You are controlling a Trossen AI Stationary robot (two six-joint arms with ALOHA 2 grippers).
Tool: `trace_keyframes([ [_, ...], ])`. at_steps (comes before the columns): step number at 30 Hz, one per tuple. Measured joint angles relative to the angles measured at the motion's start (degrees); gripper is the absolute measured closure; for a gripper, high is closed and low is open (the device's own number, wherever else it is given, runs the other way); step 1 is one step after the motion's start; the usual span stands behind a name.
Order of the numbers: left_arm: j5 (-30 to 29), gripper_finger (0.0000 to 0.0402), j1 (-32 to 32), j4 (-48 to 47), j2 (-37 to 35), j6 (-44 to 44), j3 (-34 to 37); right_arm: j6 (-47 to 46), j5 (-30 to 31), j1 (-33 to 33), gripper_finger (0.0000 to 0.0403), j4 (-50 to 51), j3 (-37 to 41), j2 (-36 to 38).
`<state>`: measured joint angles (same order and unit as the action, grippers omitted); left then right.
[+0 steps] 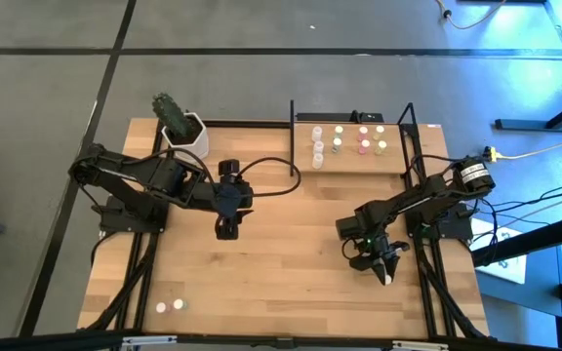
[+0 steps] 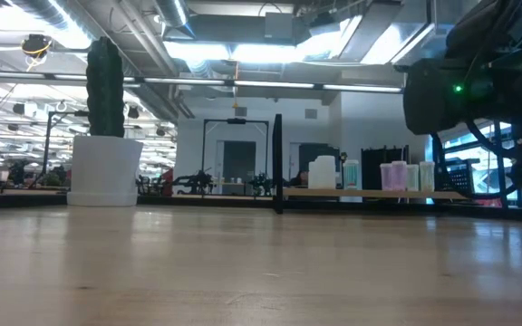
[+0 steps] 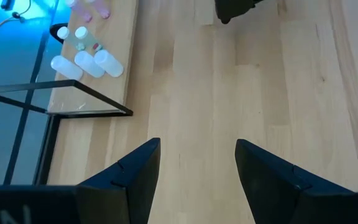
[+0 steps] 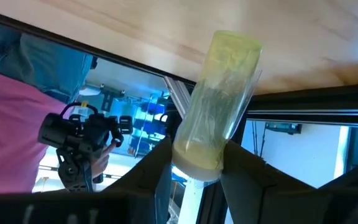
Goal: Pick and place medicine bottles onto shelf by color
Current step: Put the yellow pill bottle on the shelf aligned with the other yellow pill bottles
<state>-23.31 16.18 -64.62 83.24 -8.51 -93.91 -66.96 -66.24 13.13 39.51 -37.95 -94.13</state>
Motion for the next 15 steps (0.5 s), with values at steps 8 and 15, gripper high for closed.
trace_keyframes([
  [8, 0.0, 0.0200, 0.0, 0.4, 0.0, 0.4, 0.0, -0.2, -4.1, 0.0, 0.0286, 0.0, 0.0, 0.0],
  [15, 0.2, 0.0200, 0.6, 0.4, 0.0, 0.3, 0.0, -2.4, -2.5, -0.7, 0.0286, -0.9, 0.6, 0.0],
])
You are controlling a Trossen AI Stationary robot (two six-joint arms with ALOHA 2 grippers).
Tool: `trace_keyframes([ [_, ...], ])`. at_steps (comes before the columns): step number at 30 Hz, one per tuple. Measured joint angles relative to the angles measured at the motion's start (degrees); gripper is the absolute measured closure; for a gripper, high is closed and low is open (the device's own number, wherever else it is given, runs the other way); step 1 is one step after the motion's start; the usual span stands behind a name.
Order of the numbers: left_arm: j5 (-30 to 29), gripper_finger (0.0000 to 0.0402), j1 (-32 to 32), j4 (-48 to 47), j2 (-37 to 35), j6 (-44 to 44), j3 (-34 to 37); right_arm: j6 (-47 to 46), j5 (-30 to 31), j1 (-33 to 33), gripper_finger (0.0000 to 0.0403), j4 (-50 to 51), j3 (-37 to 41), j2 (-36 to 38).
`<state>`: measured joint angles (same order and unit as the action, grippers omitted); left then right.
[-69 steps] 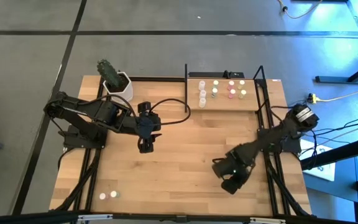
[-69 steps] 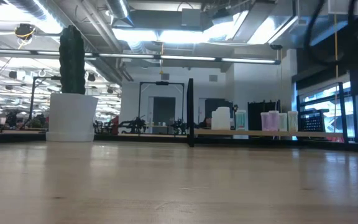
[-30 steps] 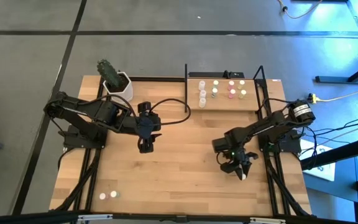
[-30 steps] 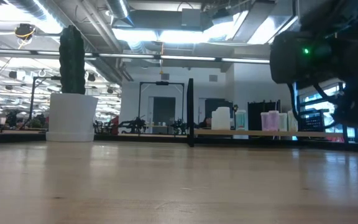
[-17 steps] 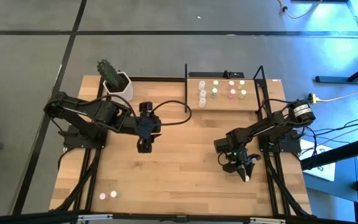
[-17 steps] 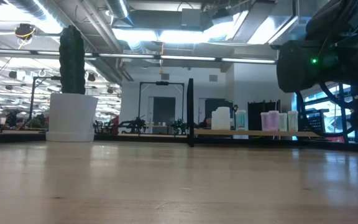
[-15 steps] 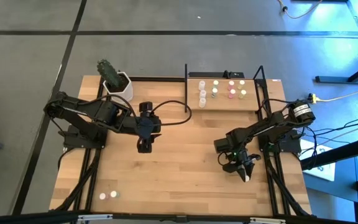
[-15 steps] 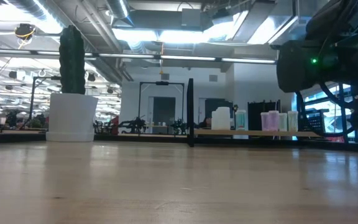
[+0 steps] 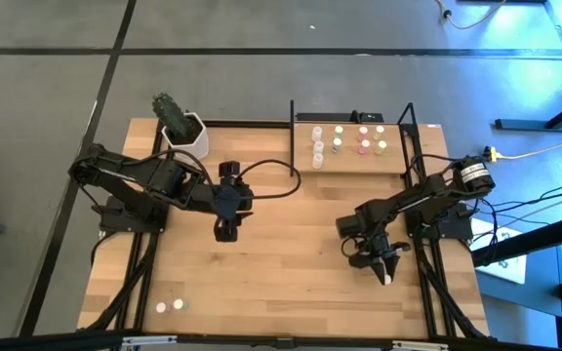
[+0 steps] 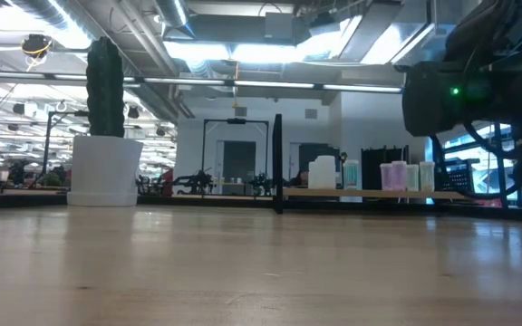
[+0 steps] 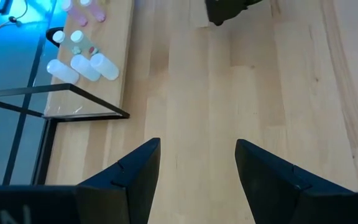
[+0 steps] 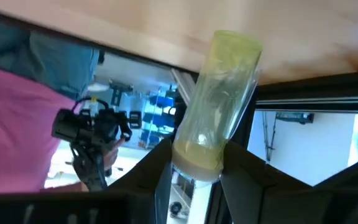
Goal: Pick and place medicine bottles onto shelf by color
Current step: Put the yellow pill bottle on the shelf aligned with the other yellow pill bottles
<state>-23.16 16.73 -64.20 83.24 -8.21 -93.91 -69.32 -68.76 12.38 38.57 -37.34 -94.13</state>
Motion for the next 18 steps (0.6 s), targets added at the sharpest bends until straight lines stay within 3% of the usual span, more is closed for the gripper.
trace_keyframes([
  [18, 0.3, 0.0200, 0.0, 0.0, 0.0, -0.4, 0.0, -2.4, 0.3, -1.1, 0.0285, -4.8, 5.9, 0.0],
])
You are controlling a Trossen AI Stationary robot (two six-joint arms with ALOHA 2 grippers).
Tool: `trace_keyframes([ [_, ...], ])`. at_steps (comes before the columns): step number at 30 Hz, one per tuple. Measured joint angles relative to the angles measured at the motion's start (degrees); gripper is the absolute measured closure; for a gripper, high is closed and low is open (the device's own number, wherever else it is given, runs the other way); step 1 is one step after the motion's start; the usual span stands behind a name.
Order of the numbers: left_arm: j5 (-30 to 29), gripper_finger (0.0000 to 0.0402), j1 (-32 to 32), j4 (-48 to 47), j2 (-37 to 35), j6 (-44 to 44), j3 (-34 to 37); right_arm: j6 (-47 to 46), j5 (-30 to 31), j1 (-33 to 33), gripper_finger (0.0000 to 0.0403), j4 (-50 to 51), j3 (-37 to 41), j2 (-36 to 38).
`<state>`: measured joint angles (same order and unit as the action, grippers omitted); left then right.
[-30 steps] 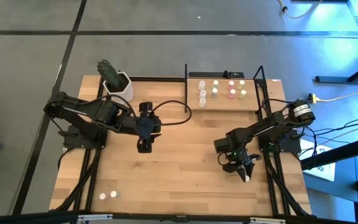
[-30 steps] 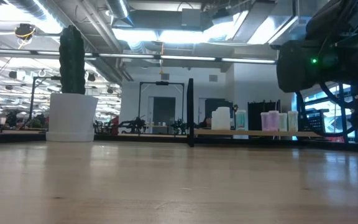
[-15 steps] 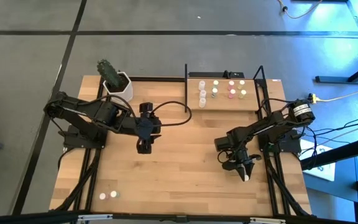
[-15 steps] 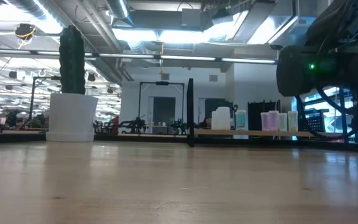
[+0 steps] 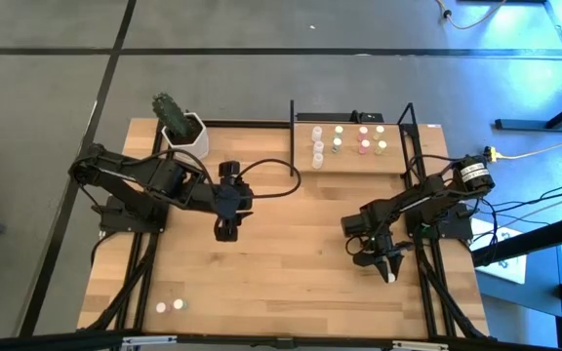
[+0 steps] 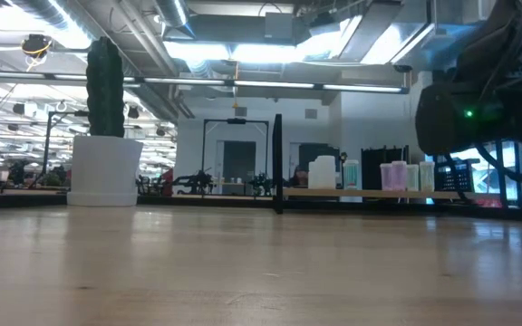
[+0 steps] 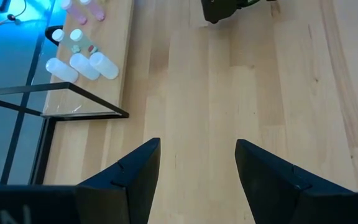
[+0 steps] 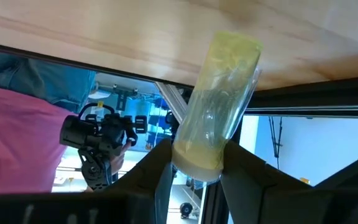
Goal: Pick and place medicine bottles onto shelf by color
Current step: Put the yellow pill bottle on the shelf aligned with the other yellow pill bottles
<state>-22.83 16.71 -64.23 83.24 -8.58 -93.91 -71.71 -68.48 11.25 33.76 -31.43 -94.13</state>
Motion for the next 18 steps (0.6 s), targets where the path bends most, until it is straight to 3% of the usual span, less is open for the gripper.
trace_keyframes([
  [7, 0.0, 0.0200, 0.0, 0.0, 0.0, 0.1, 0.0, 0.0, 2.2, 0.0, 0.0284, -0.4, 0.3, 0.0],
  [18, 0.0, 0.0200, 0.0, 0.0, 0.0, 0.2, 0.0, -1.3, 3.0, 0.0, 0.0246, -1.6, 0.3, 0.0],
])
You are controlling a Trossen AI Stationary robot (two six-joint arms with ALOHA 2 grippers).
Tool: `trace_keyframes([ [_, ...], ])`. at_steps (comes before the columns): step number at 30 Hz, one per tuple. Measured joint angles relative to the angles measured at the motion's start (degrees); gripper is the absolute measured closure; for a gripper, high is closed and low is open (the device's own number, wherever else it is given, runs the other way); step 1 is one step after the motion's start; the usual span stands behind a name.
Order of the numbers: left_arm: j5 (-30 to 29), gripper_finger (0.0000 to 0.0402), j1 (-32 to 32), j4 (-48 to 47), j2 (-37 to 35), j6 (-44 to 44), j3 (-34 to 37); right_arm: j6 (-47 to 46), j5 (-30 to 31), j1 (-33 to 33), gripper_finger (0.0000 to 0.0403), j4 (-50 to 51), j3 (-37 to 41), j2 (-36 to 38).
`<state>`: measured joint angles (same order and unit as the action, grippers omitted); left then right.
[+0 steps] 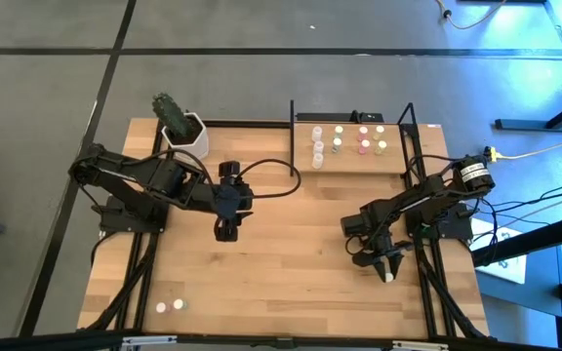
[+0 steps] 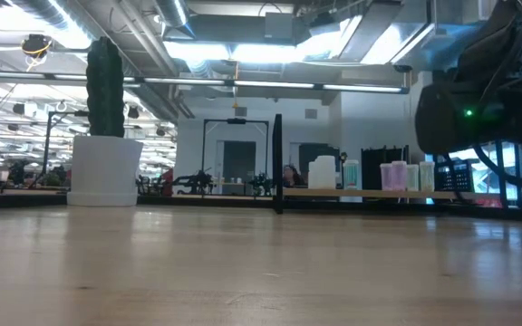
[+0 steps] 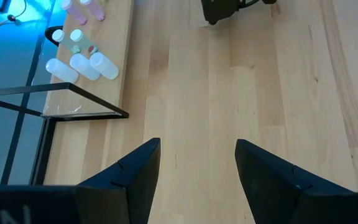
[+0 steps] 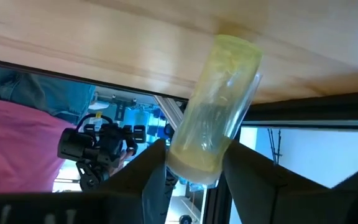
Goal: Pick and place medicine bottles onto shelf by color
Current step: Put the yellow pill bottle on the shelf aligned with the other yellow pill bottles
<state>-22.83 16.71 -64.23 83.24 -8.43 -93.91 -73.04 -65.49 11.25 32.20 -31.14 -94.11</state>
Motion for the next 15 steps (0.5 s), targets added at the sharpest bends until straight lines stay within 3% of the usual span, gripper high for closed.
trace_keyframes([
  [15, 0.0, 0.0200, 0.0, 0.0, 0.0, 0.0, 0.0, 0.0, 0.1, 0.0, 0.0202, -1.2, 0.0, 0.0],
])
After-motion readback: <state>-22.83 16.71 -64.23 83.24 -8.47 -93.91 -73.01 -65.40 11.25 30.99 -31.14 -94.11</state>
